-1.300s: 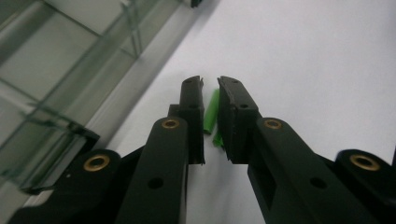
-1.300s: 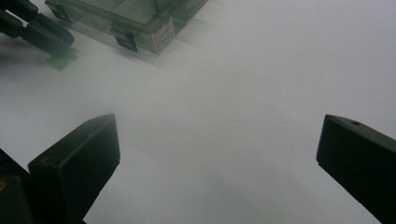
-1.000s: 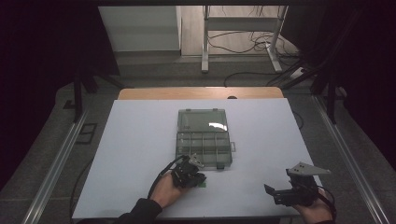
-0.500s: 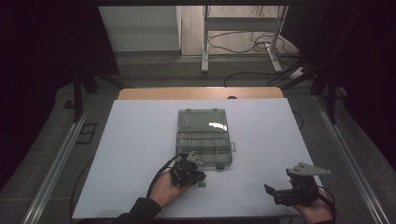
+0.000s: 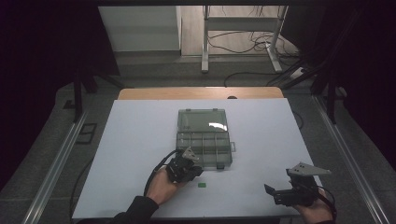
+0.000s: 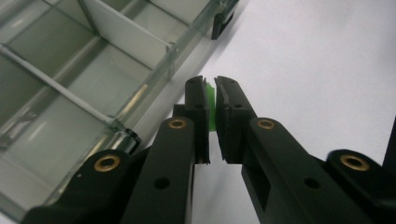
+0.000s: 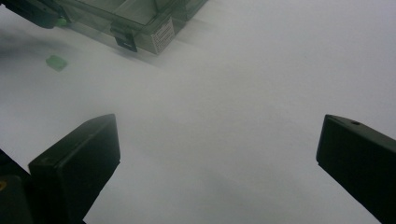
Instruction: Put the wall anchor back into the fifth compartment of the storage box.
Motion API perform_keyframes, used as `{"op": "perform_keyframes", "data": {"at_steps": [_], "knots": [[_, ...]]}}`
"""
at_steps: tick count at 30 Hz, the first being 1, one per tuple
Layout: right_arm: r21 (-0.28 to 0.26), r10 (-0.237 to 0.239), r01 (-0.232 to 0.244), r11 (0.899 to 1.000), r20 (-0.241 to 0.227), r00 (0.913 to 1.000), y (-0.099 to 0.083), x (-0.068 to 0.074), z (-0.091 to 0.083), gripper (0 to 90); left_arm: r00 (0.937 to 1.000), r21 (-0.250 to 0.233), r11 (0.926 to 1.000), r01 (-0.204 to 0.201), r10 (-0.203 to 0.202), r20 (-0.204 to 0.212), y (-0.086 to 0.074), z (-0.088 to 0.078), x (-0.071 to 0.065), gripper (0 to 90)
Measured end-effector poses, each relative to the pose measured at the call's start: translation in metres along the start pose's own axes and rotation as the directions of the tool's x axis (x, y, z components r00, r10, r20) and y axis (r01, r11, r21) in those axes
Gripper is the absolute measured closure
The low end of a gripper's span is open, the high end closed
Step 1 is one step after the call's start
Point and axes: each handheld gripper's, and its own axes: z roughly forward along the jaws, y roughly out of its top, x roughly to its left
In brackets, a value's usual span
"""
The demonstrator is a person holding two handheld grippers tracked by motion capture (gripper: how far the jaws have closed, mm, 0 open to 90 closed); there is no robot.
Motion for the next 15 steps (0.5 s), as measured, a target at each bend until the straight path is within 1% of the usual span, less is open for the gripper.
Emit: {"op": "perform_keyframes", "data": {"at_steps": [8,15], "knots": [[0.000,0.000,0.000,1.000,0.001,1.0000,0.000,0.000,0.000,0.0,0.9999,-0.019,0.9998,0.008,-0.009,-0.015,0.001,-0.009,0.003,84.4],[0.000,-0.001,0.001,1.000,0.001,1.0000,0.000,0.000,0.000,0.0,0.9990,-0.039,0.9990,0.023,-0.025,-0.039,0.001,-0.018,0.010,84.4]]}}
